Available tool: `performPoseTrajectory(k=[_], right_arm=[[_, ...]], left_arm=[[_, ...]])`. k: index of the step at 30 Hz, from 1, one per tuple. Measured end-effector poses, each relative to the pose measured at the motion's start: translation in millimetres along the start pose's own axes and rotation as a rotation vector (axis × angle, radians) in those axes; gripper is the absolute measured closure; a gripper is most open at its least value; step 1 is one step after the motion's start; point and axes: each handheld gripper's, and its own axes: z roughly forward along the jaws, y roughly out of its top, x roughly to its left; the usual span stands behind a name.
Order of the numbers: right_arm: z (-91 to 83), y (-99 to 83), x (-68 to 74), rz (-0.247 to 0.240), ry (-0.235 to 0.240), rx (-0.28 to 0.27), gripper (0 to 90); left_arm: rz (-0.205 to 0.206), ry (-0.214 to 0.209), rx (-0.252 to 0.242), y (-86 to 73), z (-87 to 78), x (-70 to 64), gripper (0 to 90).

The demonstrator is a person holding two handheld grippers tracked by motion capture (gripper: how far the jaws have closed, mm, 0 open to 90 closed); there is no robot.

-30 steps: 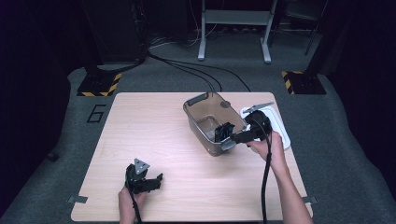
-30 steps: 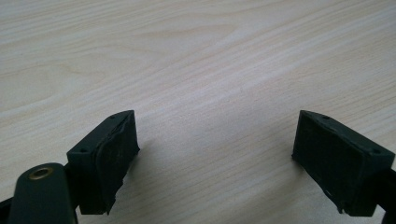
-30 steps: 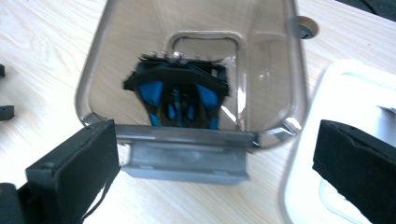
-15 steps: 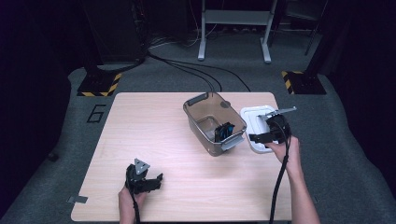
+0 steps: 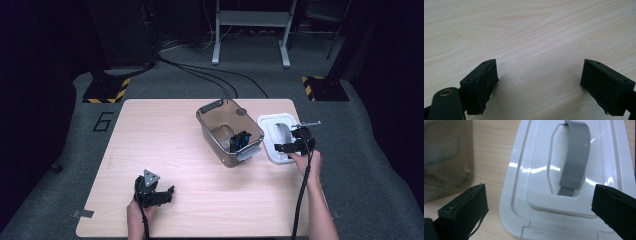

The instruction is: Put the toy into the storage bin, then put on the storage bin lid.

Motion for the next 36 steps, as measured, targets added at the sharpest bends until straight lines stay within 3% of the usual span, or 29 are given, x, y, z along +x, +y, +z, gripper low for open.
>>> performPoseTrajectory(k=[3,9,14,18,21,26,36], right_arm=[[9.2,-1.7,-6.5,0.038,-0.018,-0.003,0.1],[24.0,-1.8,-15.3,0.055,-0.056,-0.027,5.1],[32.1,0.5,-18.1,0.070,-0.120,-0.045,29.1],[37.5,1.1,-20.9,0.081,-0.170,-0.059,38.7],[38.9,1.4,-22.5,0.066,-0.183,-0.081,49.1],[37.9,1.0,-18.9,0.051,-0.186,-0.097,64.5],[26.4,-12.5,-13.2,0.084,-0.126,-0.090,66.0]], left_arm=[[-0.002,0.000,-0.004,-0.2,0.3,-0.1,13.8],[-0.001,0.000,-0.004,-0.2,0.3,-0.1,13.8],[0.005,0.005,-0.003,-0.1,0.0,-0.3,13.8],[0.006,0.005,-0.003,-0.1,-0.1,-0.3,13.8],[-0.003,-0.002,-0.004,-0.2,0.3,0.0,13.8],[-0.003,-0.001,-0.004,-0.2,0.3,-0.1,13.8],[0.005,0.005,-0.003,-0.1,-0.1,-0.4,13.8]])
